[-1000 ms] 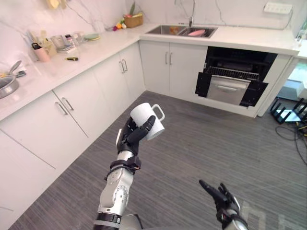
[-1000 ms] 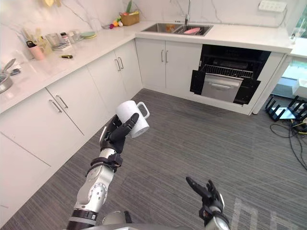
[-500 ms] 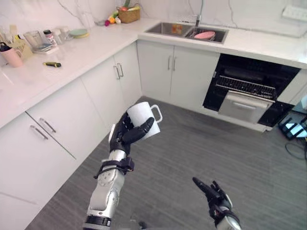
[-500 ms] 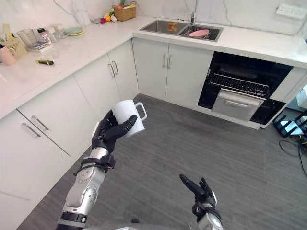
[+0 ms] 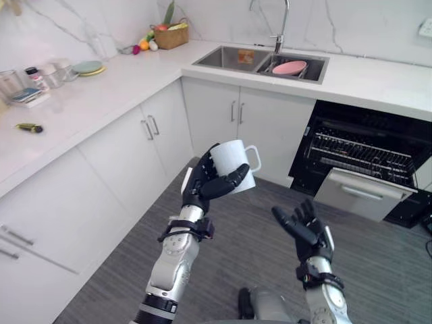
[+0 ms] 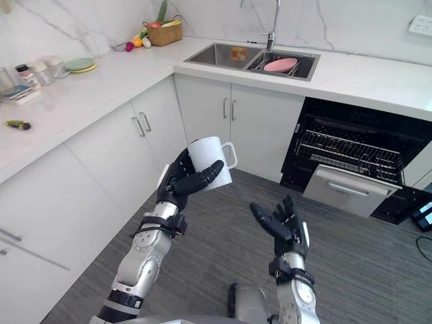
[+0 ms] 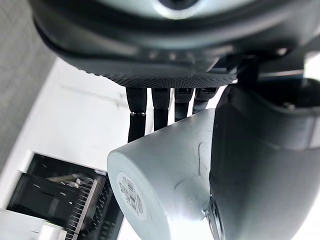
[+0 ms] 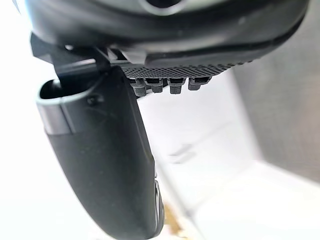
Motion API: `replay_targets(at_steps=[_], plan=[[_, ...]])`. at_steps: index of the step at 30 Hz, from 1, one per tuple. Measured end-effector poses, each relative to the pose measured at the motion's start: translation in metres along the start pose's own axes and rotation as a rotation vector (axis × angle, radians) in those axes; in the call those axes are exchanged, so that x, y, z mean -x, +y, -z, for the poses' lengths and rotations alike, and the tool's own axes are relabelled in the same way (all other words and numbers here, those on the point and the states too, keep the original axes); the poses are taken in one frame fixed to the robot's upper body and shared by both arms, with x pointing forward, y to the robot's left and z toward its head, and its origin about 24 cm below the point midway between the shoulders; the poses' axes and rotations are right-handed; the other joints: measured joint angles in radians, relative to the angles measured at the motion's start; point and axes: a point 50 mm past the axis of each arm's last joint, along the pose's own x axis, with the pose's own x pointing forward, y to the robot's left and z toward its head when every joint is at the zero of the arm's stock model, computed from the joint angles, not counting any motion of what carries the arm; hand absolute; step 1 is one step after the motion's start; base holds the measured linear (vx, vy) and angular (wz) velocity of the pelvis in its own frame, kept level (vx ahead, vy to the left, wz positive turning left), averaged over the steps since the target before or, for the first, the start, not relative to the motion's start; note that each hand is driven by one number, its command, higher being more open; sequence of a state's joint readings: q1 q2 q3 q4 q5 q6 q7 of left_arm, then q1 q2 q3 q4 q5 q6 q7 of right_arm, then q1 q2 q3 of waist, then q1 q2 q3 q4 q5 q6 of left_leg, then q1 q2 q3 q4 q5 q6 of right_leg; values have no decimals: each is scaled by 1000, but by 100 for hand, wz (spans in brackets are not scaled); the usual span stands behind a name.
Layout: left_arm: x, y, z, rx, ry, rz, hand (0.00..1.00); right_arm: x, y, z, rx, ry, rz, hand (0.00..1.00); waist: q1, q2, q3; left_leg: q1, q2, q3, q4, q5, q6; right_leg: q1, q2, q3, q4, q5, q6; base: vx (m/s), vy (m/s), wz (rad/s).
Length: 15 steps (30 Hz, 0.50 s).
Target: Walk over to the sink, pick up the cup, carry it to the dishwasher, place the cup inside the dishwasher, then close the dishwasher door
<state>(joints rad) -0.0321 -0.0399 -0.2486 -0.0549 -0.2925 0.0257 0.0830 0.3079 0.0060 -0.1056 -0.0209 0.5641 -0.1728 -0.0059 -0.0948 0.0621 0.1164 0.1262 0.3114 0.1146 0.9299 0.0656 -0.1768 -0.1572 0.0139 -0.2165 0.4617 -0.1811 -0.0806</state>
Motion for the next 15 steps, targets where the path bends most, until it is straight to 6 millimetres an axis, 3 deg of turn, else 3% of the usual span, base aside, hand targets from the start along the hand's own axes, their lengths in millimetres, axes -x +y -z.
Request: replay_targets(at_steps=[1, 2, 3, 4, 5, 6, 7, 8, 9, 10, 12, 13, 14, 15], plan=[[2, 1, 2, 6, 5, -4, 0, 0, -2, -4, 0, -22, 8, 100, 0, 16, -1, -98, 26, -8, 186, -10, 1, 70, 24, 7, -39, -17, -4, 418, -58, -20], [3, 2, 3, 8, 8, -10, 0, 0, -4, -6, 2, -28, 14, 100, 1, 17, 1, -136, 32, -2, 246, -27, 11, 109, 32, 13, -62, -24, -5, 525, -69, -32], [6, 6, 4, 10, 15, -26, 0, 0, -5, -7, 3, -36, 19, 100, 9, 7, 8, -199, 43, 40, 281, -75, 53, 183, 38, 33, -104, -32, -19, 506, -53, -47], [8, 10, 5, 11, 16, -42, 0, 0, -3, -9, 1, -52, 12, 100, 22, 8, 9, -250, 50, 95, 236, -141, 99, 239, 38, 60, -139, -43, -21, 485, -43, -59], [9, 11, 4, 11, 14, -47, 0, 0, -2, -11, 0, -63, 5, 100, 31, 9, 9, -271, 53, 125, 180, -173, 123, 261, 37, 77, -155, -45, -20, 468, -11, -82], [11, 13, 1, 13, -2, -57, 0, -3, 5, -15, -5, -81, -20, 100, 53, 8, 9, -299, 49, 179, 20, -217, 137, 289, 31, 118, -178, -43, -6, 489, 37, -99], [13, 14, -3, 15, -23, -65, 0, -8, 15, -18, -14, -97, -57, 100, 62, 4, 10, -310, 18, 200, -235, -220, 139, 306, 19, 157, -191, -43, 1, 510, 64, -100], [14, 15, -5, 15, -31, -69, 0, -10, 20, -20, -17, -109, -74, 100, 65, 3, 10, -310, -5, 195, -371, -212, 129, 312, 11, 173, -194, -43, 3, 528, 131, -98], [16, 16, -8, 13, -45, -71, 0, -14, 28, -24, -22, -138, -100, 100, 69, 3, 9, -310, -51, 162, -615, -185, 108, 314, -6, 213, -194, -46, 10, 540, 188, -86], [18, 15, -12, 7, -60, -68, 0, -18, 32, -28, -23, -159, -115, 100, 70, 2, 10, -322, -74, 136, -717, -166, 93, 317, -20, 244, -192, -55, 25, 548, 223, -101], [19, 13, -15, -14, -77, -52, 0, -22, 35, -34, -27, -188, -123, 100, 81, 2, 8, -326, -103, 133, -801, -104, 73, 343, -56, 309, -179, -105, 104, 604, 321, -100], [20, 12, -15, -33, -86, -38, 0, -22, 31, -36, -18, -198, -116, 100, 84, -2, -1, -307, -129, 111, -793, 0, 104, 364, -88, 347, -161, -144, 137, 633, 391, -104], [22, 12, -15, -54, -90, -32, 0, -21, 30, -35, -16, -195, -112, 100, 82, -5, -19, -303, -155, 105, -754, 58, 145, 365, -118, 367, -142, -163, 164, 615, 429, -80], [24, 15, -14, -81, -87, -22, 0, -20, 28, -32, -20, -183, -100, 100, 65, -42, -33, -314, -192, 119, -691, 8, 144, 368, -163, 371, -124, -168, 171, 585, 395, -42]])
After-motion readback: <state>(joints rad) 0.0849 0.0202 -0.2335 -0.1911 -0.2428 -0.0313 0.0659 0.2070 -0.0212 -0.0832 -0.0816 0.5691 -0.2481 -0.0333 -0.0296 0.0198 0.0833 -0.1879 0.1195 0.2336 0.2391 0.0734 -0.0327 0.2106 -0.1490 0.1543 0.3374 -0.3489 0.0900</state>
